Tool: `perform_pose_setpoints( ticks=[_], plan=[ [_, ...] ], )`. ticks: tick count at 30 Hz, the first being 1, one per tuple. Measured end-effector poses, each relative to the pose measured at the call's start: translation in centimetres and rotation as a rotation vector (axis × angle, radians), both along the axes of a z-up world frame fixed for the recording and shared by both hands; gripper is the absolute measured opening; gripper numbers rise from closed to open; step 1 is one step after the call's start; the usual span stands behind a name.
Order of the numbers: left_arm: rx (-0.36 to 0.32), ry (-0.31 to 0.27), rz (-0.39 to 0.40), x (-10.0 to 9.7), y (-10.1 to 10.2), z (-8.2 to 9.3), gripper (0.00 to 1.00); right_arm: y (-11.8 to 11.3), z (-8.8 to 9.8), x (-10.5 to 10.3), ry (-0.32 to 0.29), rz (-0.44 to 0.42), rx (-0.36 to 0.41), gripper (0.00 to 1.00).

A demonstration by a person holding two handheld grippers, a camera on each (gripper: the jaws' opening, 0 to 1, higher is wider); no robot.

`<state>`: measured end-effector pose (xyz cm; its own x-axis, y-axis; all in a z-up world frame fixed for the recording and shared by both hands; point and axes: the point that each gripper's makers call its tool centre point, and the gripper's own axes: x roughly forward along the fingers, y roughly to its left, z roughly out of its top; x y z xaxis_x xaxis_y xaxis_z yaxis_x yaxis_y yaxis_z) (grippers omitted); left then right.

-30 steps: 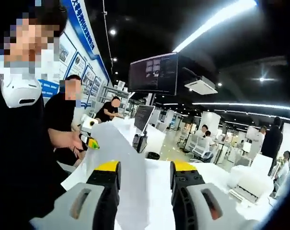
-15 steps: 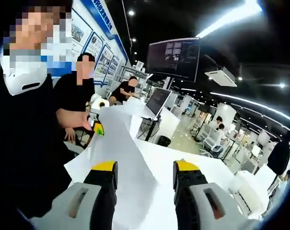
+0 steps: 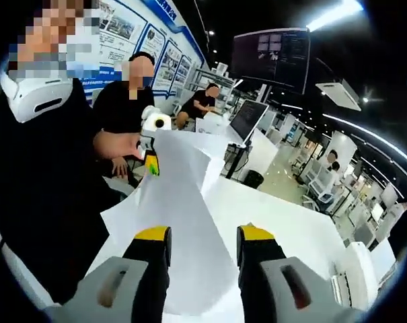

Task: Organize the stack of printing papers by aligning and flattening the scattered papers on the table

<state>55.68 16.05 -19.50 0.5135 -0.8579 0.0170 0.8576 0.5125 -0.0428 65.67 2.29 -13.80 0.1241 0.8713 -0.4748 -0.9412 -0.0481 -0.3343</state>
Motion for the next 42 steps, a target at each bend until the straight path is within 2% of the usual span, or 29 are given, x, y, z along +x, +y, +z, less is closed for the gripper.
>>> perform_pose_setpoints(
  ticks=[5,10,15,23,24,27,30,33,37,42],
  plan=[
    [0.011,0.0,-0.006,-0.2,-0.1,0.0,0.06,0.5,-0.5,0.3,0.032,0.023,-0.036,0.33],
    [0.019,-0.006,-0.01,-0.4,-0.2,0.2,0.06,1.0,-1.2,-0.3,0.058,0.052,-0.083,0.33],
    [0.022,-0.008,-0.017,-0.4,-0.3,0.2,0.06,1.5,-1.9,-0.4,0.054,0.061,-0.119,0.31],
    [0.026,-0.009,-0.024,-0.5,-0.4,0.1,0.06,2.0,-3.1,-0.5,0.081,0.063,-0.151,0.17],
    [0.03,-0.01,-0.024,-0.6,-0.5,0.0,0.06,2.0,-3.6,-0.7,0.101,0.068,-0.168,0.15],
    [0.036,-0.017,-0.025,-0.8,-0.5,0.0,0.06,2.1,-4.7,-1.0,0.11,0.079,-0.208,0.0],
    [0.035,-0.02,-0.017,-0.6,-0.2,-0.1,0.06,1.9,-5.6,-1.3,0.123,0.083,-0.256,0.0],
    [0.033,-0.017,-0.01,-0.4,-0.1,-0.2,0.06,1.6,-5.8,-1.8,0.136,0.095,-0.275,0.0],
    [0.016,-0.011,-0.007,-0.2,0.1,-0.3,0.06,1.3,-5.7,-2.1,0.146,0.093,-0.271,0.0],
    [-0.034,-0.017,0.008,-0.1,0.7,0.3,0.06,1.5,-4.9,-2.0,0.196,0.065,-0.192,0.0]
  ],
)
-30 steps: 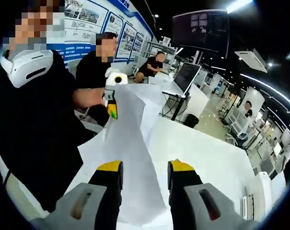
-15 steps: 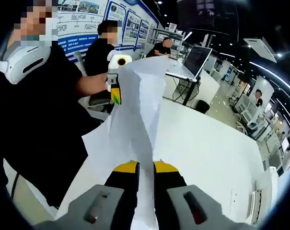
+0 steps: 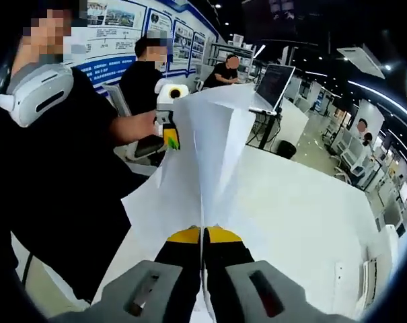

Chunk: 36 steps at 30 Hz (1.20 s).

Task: Organize the stack of printing papers by aligning and flattening the scattered papers on the table

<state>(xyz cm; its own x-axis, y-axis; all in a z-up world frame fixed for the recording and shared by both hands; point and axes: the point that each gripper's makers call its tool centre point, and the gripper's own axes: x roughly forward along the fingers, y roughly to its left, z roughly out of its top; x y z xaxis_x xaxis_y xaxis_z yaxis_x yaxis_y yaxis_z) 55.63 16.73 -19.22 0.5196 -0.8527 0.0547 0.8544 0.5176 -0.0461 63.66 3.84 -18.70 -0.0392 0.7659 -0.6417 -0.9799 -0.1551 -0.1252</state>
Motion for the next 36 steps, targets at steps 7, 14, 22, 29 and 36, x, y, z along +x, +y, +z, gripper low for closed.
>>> perform_pose_setpoints(
  ticks=[7,14,22,29,36],
  plan=[
    [-0.017,-0.002,0.012,0.1,0.2,0.0,0.07,-0.4,-0.4,0.3,0.024,-0.032,0.027,0.0],
    [-0.034,-0.005,0.03,0.3,0.8,0.2,0.07,-1.7,0.1,0.6,0.049,-0.071,0.072,0.0],
    [-0.078,-0.01,0.034,0.4,1.1,0.6,0.06,-2.6,0.8,0.3,0.079,-0.075,0.158,0.0],
    [-0.102,-0.032,0.061,0.4,1.7,1.2,0.06,-3.9,0.9,0.5,0.086,-0.101,0.216,0.0],
    [-0.152,-0.033,0.097,0.8,2.5,1.7,0.06,-4.7,2.7,1.0,0.116,-0.152,0.36,0.0]
  ],
)
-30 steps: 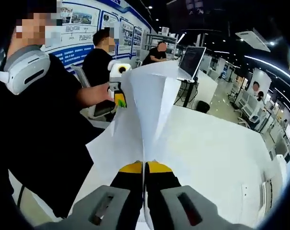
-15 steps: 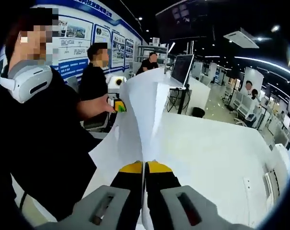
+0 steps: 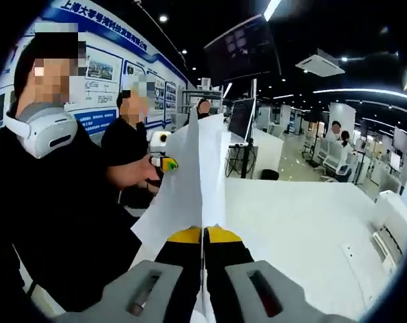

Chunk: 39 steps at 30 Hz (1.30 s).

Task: Organize the stack of printing papers by aligning and flattening the scattered papers on the table

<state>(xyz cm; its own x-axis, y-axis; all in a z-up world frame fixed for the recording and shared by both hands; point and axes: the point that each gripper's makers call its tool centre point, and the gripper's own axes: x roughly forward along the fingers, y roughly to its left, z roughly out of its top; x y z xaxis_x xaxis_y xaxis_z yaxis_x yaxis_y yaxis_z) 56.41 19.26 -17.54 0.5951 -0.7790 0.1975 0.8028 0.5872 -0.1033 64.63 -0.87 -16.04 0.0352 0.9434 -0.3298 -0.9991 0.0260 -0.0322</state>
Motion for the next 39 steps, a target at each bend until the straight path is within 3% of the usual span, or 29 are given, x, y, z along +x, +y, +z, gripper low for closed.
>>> perform_pose_setpoints(
  ticks=[6,12,20,30,33,39],
  plan=[
    [-0.024,0.005,0.01,0.0,-0.1,-0.1,0.06,0.6,0.3,0.0,-0.011,-0.04,0.064,0.0],
    [-0.041,0.012,0.023,0.0,0.3,-0.1,0.06,1.1,0.2,-0.1,0.02,-0.057,0.109,0.0],
    [-0.073,0.008,0.031,0.3,1.5,0.2,0.06,-0.1,1.1,0.2,0.061,-0.071,0.196,0.0],
    [-0.084,0.0,0.038,0.2,1.6,0.3,0.06,-0.9,3.6,-0.1,0.19,-0.068,0.421,0.0],
    [-0.085,-0.005,0.036,0.2,1.6,0.4,0.06,-0.6,3.2,0.7,0.227,-0.108,0.453,0.0],
    [-0.079,-0.01,0.034,0.1,1.4,0.5,0.06,0.4,1.7,2.5,0.359,-0.192,0.502,0.0]
  ],
)
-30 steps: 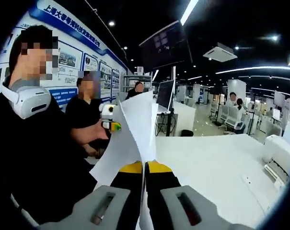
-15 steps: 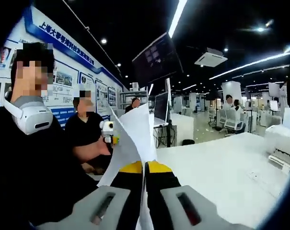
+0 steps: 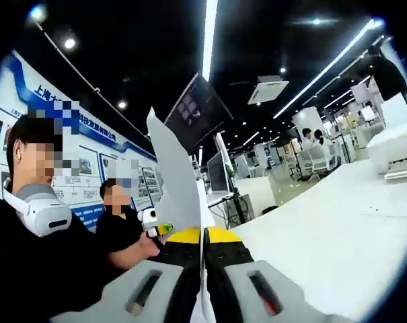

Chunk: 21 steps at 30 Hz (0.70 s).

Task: Organize the stack of printing papers by aligning and flattening the scattered papers on the table

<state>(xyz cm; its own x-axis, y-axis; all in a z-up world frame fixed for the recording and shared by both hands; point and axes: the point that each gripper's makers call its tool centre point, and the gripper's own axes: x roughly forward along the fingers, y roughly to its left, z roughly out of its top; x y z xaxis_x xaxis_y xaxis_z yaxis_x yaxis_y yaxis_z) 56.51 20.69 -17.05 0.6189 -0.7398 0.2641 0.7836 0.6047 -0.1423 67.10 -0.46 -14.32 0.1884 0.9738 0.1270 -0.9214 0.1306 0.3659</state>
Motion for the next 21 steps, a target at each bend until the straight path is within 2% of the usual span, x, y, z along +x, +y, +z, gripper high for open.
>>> perform_pose_setpoints(
  ticks=[7,10,16,18,21],
  plan=[
    [-0.009,0.005,0.008,0.1,0.2,-0.2,0.06,1.6,-2.2,0.1,0.049,-0.014,0.007,0.0],
    [-0.01,0.006,0.006,0.1,0.1,-0.3,0.06,1.8,-2.7,0.2,0.047,-0.034,0.003,0.0],
    [-0.018,0.009,0.003,0.3,0.1,-0.3,0.06,2.0,-2.9,-0.1,0.041,-0.056,0.015,0.0],
    [-0.022,0.009,0.003,0.3,0.1,-0.3,0.06,2.3,-2.7,-0.6,0.049,-0.064,0.042,0.0],
    [-0.03,0.01,0.006,0.3,0.1,-0.4,0.06,3.0,-3.3,-1.4,0.056,-0.074,0.036,0.0]
  ],
)
